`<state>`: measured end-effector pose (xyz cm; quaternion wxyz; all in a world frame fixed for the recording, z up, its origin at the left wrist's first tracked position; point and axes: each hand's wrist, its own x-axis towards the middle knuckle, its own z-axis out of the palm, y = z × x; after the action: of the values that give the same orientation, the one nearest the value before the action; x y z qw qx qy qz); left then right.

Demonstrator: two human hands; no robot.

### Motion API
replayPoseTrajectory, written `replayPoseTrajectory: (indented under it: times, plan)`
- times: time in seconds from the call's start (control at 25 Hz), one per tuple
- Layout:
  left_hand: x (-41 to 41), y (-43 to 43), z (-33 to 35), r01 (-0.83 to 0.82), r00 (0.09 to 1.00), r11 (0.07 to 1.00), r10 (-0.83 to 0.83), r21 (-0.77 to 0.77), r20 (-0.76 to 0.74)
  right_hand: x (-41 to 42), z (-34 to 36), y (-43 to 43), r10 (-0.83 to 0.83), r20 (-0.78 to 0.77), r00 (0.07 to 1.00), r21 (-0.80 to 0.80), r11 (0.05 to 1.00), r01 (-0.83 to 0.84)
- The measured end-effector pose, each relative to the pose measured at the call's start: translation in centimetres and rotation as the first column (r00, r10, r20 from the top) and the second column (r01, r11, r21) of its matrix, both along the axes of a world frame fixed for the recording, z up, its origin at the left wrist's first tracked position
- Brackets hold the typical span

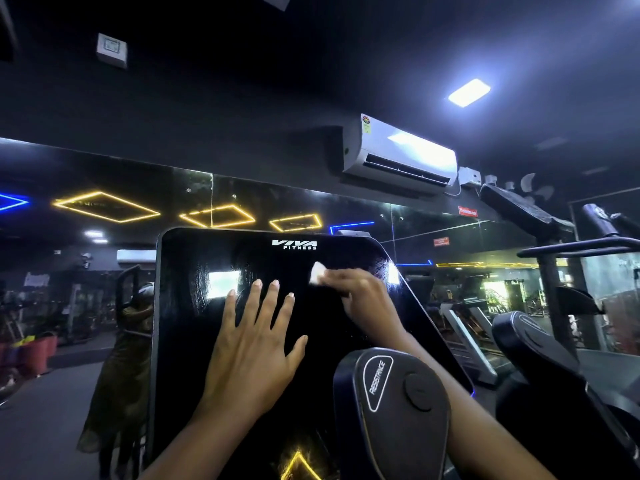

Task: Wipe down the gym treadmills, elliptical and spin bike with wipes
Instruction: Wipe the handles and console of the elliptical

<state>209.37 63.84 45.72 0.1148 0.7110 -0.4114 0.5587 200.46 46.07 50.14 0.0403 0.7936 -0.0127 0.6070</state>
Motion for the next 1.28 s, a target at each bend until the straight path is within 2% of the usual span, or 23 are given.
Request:
replayPoseTrajectory:
  times: [0.12, 0.2, 0.24, 0.32, 0.36, 0.44, 0.56, 0.72, 0.8, 0.88, 1.0, 1.08, 1.16, 1.24, 1.28]
  plan:
    - [-0.1, 0.0, 0.0, -0.002, 1.0, 1.0, 0.002, 0.002, -0.008, -3.9, -5.4, 2.5, 0.192, -0.089, 0.977, -0.085, 0.976, -0.199]
    - [-0.1, 0.1, 0.1, -0.006, 1.0, 1.0, 0.006, 0.006, -0.017, -5.2, -6.1, 2.1, 0.203, -0.102, 0.974, -0.117, 0.97, -0.214]
    - [-0.2, 0.2, 0.1, -0.012, 0.999, 1.0, 0.013, 0.012, -0.037, -5.1, -5.2, 1.3, 0.167, -0.046, 0.985, -0.095, 0.981, -0.171]
    - [-0.3, 0.3, 0.1, -0.022, 0.997, 0.999, 0.024, 0.028, -0.077, -3.5, -1.9, -1.0, 0.049, 0.149, 0.988, 0.092, 0.994, -0.063]
    - [-0.3, 0.3, 0.1, -0.022, 0.997, 0.999, 0.024, 0.028, -0.079, -2.5, 0.1, -2.2, -0.014, 0.193, 0.981, 0.216, 0.976, -0.028]
    - [-0.4, 0.3, 0.0, -0.014, 0.999, 1.0, 0.014, 0.014, -0.052, 0.0, 3.4, -3.2, -0.089, 0.121, 0.989, 0.372, 0.928, 0.038]
    - [-0.5, 0.2, 0.0, -0.005, 1.0, 1.0, 0.005, -0.004, -0.016, 3.1, 5.5, -1.4, -0.078, 0.059, 0.995, 0.249, 0.967, 0.061]
    - [-0.5, 0.2, 0.1, 0.015, 0.999, 1.0, -0.016, -0.011, -0.037, 3.0, 3.7, 1.5, 0.044, -0.072, 0.996, -0.067, 0.997, -0.049]
    - [-0.6, 0.3, 0.2, 0.013, 0.999, 1.0, -0.013, -0.004, -0.041, 1.4, 1.6, 1.6, 0.092, -0.097, 0.991, -0.121, 0.987, -0.103]
    - [-0.7, 0.4, 0.2, 0.009, 0.999, 1.0, -0.008, 0.009, -0.038, -1.0, -1.0, 1.5, 0.136, -0.112, 0.984, -0.11, 0.983, -0.148]
    - [-0.9, 0.5, 0.3, -0.011, 0.998, 0.999, 0.013, 0.034, -0.06, -5.5, -5.3, 1.3, 0.209, -0.137, 0.968, -0.031, 0.976, -0.215]
    - [-0.9, 0.6, 0.2, -0.033, 0.996, 0.998, 0.037, 0.053, -0.077, -7.1, -6.5, 0.4, 0.187, -0.142, 0.972, 0.006, 0.982, -0.188]
    - [-1.0, 0.8, 0.3, -0.051, 0.995, 0.994, 0.059, 0.096, -0.085, -6.9, -4.9, -1.8, 0.06, 0.0, 0.998, 0.051, 0.997, -0.06]
    - [-1.1, 1.0, 0.4, -0.065, 0.991, 0.986, 0.082, 0.156, -0.105, -6.3, -1.7, -4.2, -0.032, 0.144, 0.989, 0.245, 0.969, -0.005]
    - [-1.1, 1.1, 0.4, -0.066, 0.987, 0.982, 0.091, 0.178, -0.131, -5.8, -0.5, -4.9, -0.052, 0.123, 0.991, 0.321, 0.947, 0.01]
